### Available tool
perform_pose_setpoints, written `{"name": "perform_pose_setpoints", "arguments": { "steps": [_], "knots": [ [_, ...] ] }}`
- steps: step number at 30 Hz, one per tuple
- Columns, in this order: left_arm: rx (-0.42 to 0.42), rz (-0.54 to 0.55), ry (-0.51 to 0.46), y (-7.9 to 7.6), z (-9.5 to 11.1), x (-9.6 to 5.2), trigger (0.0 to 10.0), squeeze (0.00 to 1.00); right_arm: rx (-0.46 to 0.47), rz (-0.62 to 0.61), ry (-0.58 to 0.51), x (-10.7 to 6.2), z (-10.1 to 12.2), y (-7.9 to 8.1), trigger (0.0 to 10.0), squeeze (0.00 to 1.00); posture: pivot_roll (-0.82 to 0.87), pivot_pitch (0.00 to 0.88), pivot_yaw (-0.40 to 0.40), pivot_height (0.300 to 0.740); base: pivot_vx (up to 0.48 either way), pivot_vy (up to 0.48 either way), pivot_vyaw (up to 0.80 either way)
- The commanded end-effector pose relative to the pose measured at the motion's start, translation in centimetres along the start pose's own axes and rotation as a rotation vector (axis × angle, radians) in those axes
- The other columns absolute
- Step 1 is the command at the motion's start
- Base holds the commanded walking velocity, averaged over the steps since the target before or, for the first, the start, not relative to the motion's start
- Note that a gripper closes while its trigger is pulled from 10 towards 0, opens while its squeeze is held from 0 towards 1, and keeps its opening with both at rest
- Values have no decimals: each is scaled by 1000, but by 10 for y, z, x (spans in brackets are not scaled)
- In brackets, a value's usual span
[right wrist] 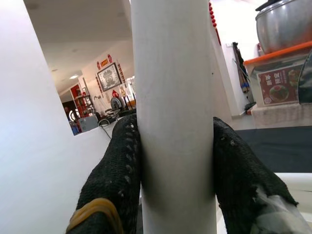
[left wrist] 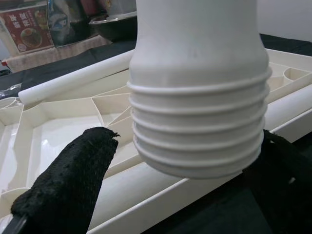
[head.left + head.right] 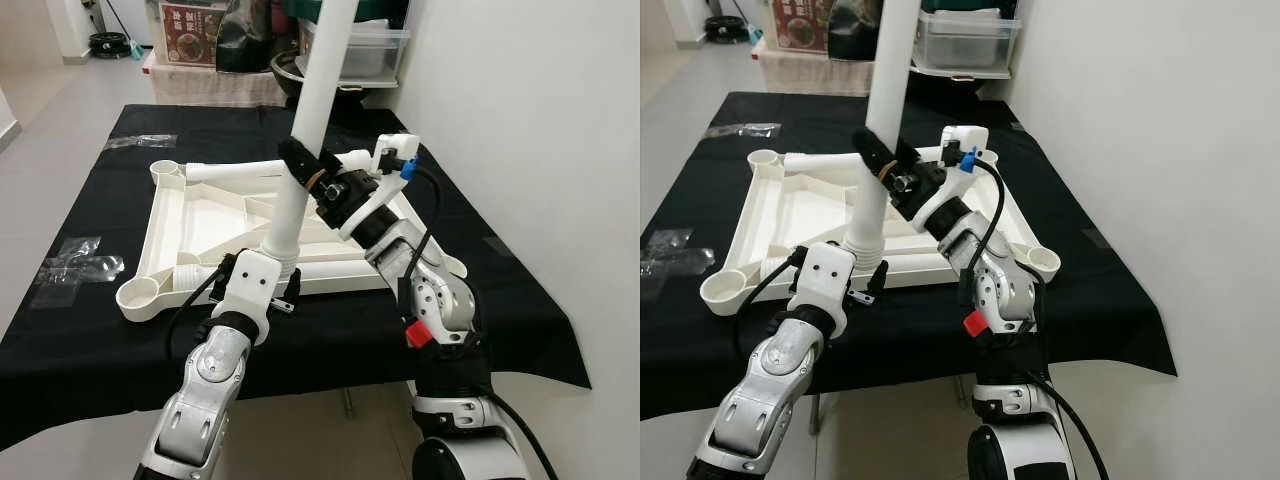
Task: Building children table
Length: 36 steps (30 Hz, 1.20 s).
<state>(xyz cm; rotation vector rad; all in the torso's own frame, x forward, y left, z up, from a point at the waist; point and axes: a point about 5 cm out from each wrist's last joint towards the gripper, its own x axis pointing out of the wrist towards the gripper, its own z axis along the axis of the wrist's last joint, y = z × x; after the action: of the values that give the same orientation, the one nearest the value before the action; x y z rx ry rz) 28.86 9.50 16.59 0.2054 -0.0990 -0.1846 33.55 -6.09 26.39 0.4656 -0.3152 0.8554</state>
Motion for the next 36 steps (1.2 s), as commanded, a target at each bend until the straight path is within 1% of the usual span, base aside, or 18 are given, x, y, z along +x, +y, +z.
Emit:
{"name": "perform_pose_setpoints", "arguments": {
  "steps": [1, 5, 9, 13, 20, 21, 27, 36],
  "knots": [
    [-5, -5, -21, -1, 3, 3, 10000, 0, 15, 1, 11, -3, -6, 3, 0, 0, 45, 0, -80, 740, 0, 0, 0],
    [-6, -16, -26, -3, 4, 5, 10000, 0, 12, 3, 18, -4, -7, 5, 0, 0, 45, 0, -81, 740, 0, 0, 0],
    [-8, -98, -20, -16, 4, 5, 10000, 0, 2, -1, 27, -4, -10, 5, 0, 0, 45, 0, -79, 740, 0, 0, 0],
    [-13, -98, -14, -18, 2, 4, 10000, 0, 0, 1, 29, -3, -11, 5, 0, 0, 44, 0, -79, 740, 0, 0, 0],
    [-13, -74, -10, -17, 1, 6, 10000, 0, -2, 4, 25, -3, -10, 7, 0, 0, 43, 0, -80, 740, 0, 0, 0],
    [-15, -63, -9, -16, 0, 6, 0, 0, -4, 7, 27, -4, -11, 8, 0, 0, 42, 0, -77, 740, 0, 0, 0],
    [4, -56, -8, -14, -2, 7, 0, 0, -5, 3, 40, -6, -14, 9, 0, 0, 41, 0, -79, 740, 0, 0, 0],
    [16, -50, -3, -12, -5, 3, 0, 0, -2, -23, 53, -8, -18, 7, 0, 0, 43, 0, -81, 740, 0, 0, 0]
  ]
}}
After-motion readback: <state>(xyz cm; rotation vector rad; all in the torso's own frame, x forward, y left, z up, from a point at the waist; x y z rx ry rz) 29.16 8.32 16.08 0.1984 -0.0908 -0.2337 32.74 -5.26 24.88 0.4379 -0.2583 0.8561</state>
